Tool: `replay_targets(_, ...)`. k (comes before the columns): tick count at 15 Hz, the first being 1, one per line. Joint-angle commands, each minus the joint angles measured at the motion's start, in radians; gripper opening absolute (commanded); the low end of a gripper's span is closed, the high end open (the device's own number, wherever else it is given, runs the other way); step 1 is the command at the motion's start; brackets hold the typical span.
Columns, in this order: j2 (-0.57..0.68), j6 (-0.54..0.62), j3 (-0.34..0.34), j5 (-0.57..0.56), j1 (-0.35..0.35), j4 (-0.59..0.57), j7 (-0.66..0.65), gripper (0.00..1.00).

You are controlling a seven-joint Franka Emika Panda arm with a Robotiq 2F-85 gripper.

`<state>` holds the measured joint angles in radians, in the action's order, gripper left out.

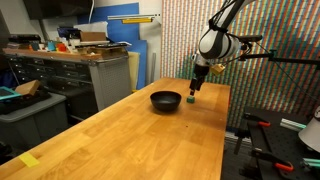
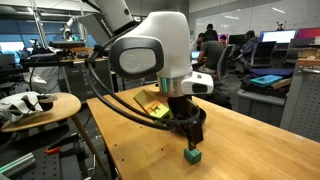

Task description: Put the green block inside the black bowl

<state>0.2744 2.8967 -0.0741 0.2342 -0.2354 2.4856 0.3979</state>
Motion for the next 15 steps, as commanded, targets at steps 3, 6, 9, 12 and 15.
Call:
replay_targets(3,0.072,-0.016,0.063,-0.02,-0.08,-0.084,0.049,1.0)
replay_targets(6,0.099,-0.022,0.079,-0.049,-0.108,-0.108,0.06,1.0)
replay_targets(9,0.119,-0.046,0.079,-0.089,-0.127,-0.125,0.076,1.0)
replay_targets(12,0.133,-0.078,0.077,-0.115,-0.142,-0.142,0.087,1.0)
replay_targets(15,0.145,-0.082,0.086,-0.12,-0.154,-0.156,0.106,1.0)
